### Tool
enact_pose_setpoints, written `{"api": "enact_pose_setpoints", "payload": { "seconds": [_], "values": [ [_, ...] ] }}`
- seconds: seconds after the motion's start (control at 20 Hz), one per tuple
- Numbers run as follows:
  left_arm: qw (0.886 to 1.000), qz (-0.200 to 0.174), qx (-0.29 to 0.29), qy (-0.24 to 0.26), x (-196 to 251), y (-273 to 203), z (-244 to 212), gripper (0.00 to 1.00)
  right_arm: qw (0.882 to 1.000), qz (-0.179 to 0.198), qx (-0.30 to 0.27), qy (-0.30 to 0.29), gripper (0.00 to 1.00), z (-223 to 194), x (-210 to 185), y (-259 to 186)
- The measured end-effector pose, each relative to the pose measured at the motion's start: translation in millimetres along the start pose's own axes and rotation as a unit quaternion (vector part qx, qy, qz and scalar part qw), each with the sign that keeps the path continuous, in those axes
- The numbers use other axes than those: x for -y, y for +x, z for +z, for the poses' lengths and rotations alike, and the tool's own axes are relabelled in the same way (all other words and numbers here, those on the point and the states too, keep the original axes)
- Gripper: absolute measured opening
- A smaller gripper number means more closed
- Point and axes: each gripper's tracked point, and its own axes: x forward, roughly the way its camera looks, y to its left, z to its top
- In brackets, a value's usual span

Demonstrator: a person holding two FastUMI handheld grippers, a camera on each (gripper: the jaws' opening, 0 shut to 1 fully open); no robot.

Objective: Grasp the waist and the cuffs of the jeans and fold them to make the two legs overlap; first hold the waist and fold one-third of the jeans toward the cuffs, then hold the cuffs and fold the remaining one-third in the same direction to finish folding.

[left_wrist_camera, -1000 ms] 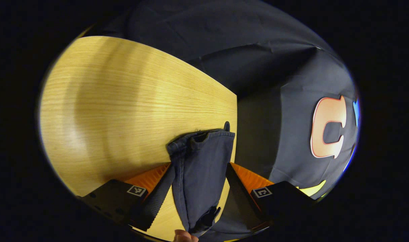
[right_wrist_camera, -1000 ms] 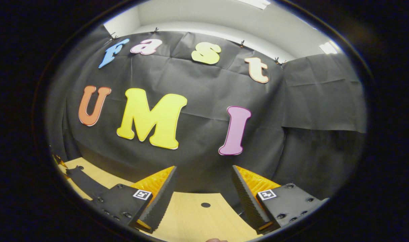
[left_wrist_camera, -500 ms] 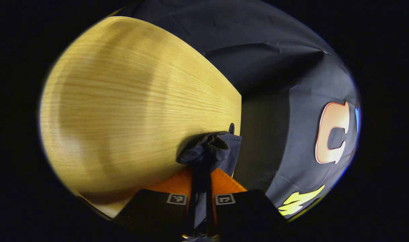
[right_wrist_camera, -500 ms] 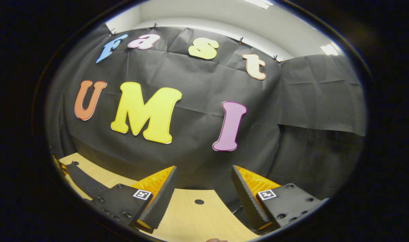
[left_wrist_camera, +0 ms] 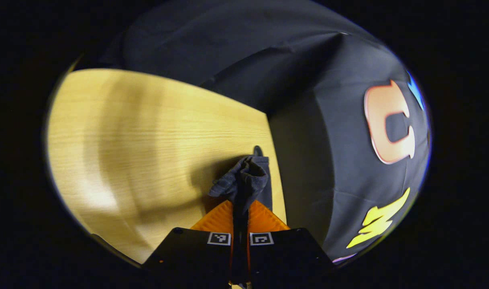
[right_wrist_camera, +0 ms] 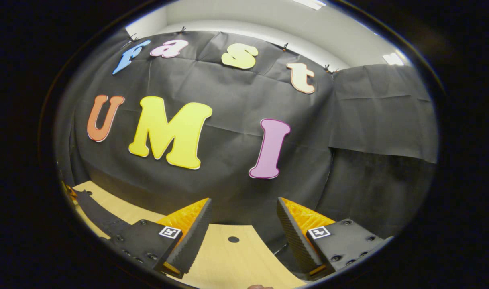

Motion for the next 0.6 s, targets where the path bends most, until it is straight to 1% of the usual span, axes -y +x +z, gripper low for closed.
{"api": "enact_pose_setpoints", "payload": {
  "seconds": [0.1, 0.3, 0.4, 0.6],
  "values": [
    [0.998, -0.009, 0.014, 0.059, 27.4, -12.0, -3.7, 0.03, 1.0, -0.007, 0.004, 0.005, 0.99, 2.5, 13.1, -4.0],
    [0.99, -0.032, 0.046, 0.132, 75.5, -37.1, -15.8, 0.03, 0.999, -0.03, 0.003, 0.018, 0.98, 2.2, 48.7, -15.5],
    [0.981, -0.05, 0.06, 0.18, 105.6, -46.9, -34.1, 0.03, 0.999, -0.043, 0.003, 0.019, 0.98, 0.2, 67.7, -25.7],
    [0.959, -0.081, 0.06, 0.265, 154.5, -61.5, -88.0, 0.03, 0.997, -0.076, 0.007, 0.013, 0.98, -0.4, 108.9, -48.5]
  ]
}}
